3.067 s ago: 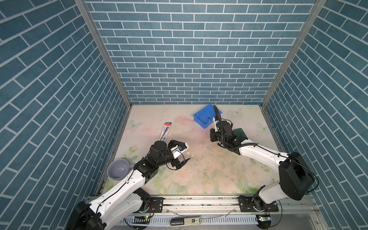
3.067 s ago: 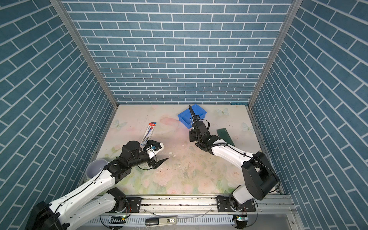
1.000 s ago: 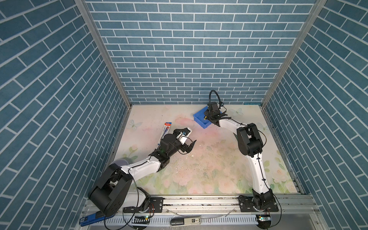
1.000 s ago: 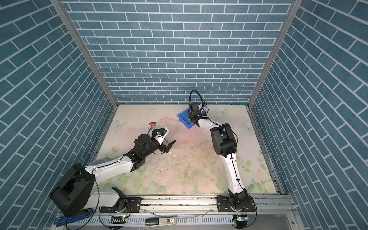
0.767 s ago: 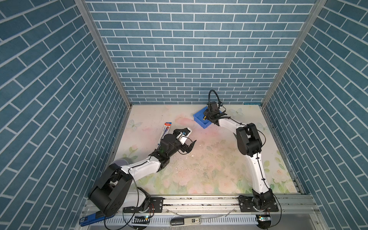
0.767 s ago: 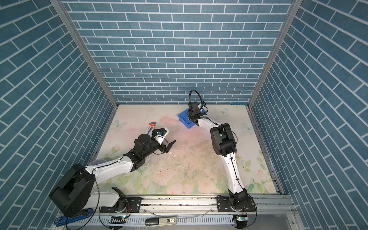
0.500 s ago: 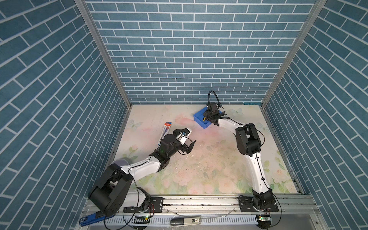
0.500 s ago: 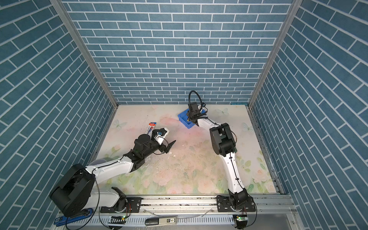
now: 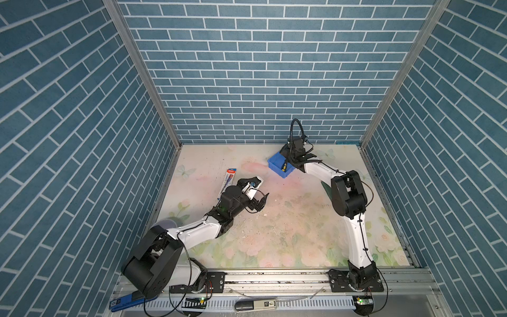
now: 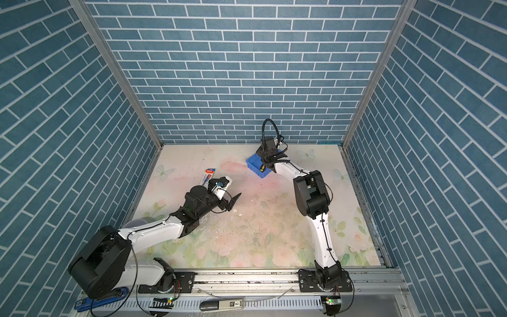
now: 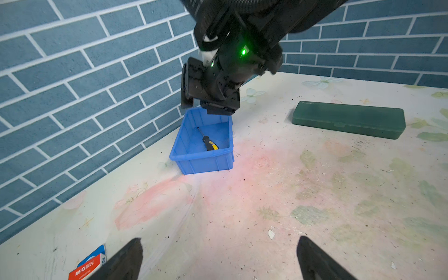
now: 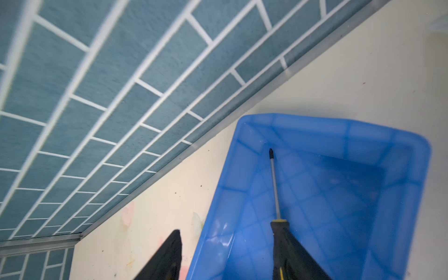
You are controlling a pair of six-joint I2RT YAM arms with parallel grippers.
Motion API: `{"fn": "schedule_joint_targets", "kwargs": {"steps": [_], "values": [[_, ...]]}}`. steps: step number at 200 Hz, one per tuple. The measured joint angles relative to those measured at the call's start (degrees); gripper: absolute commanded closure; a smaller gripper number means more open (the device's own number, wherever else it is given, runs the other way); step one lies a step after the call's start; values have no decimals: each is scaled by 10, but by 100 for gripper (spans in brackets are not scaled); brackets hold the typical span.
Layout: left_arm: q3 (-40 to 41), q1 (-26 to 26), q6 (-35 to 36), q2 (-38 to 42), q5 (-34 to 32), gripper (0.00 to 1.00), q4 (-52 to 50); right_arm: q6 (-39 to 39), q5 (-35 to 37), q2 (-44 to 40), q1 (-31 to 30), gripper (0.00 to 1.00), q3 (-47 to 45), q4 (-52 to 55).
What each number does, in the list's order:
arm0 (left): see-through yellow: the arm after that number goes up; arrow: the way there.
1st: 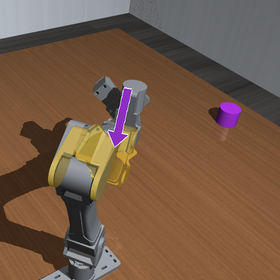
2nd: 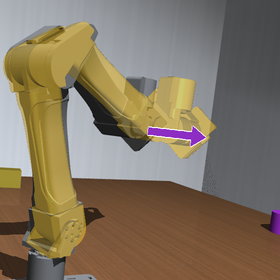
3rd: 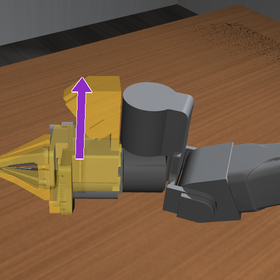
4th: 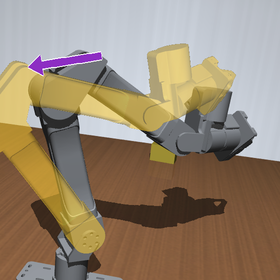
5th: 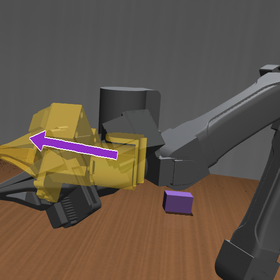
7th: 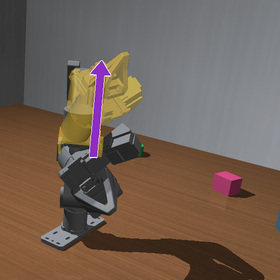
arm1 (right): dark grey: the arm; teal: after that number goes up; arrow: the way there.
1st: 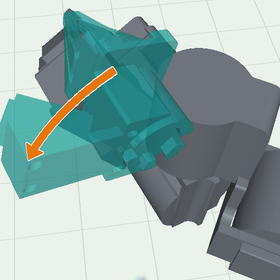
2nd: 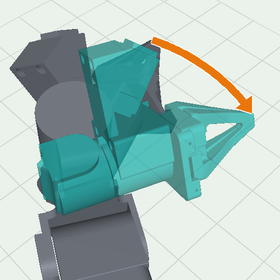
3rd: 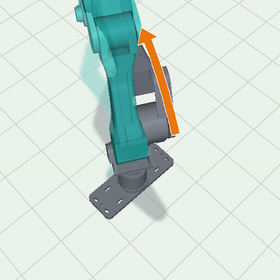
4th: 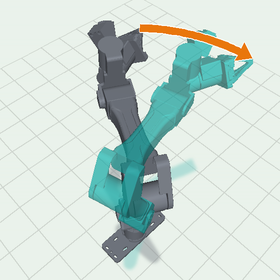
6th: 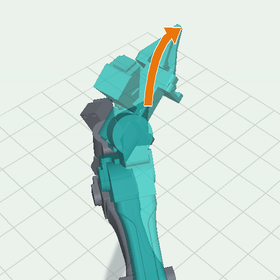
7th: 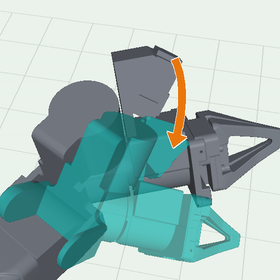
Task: Put the screwdriver in the bin
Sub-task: Place the screwdriver into the bin, then reset both arms
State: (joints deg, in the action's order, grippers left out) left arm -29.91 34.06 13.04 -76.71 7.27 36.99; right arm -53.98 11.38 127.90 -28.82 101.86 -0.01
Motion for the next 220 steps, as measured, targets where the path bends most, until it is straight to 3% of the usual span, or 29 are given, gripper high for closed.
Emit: {"fn": "schedule_joint_targets", "kwargs": {"steps": [51,154,220], "values": [[19,-30,-5,29,-9,0,5,87,30,-168,0,8,-174,-79],[54,-148,-52,97,-37,0,-18,354,44,-428,19,2,-515,-189],[84,-210,-59,123,-114,0,-35,485,50,-549,101,1,-671,-209]]}}
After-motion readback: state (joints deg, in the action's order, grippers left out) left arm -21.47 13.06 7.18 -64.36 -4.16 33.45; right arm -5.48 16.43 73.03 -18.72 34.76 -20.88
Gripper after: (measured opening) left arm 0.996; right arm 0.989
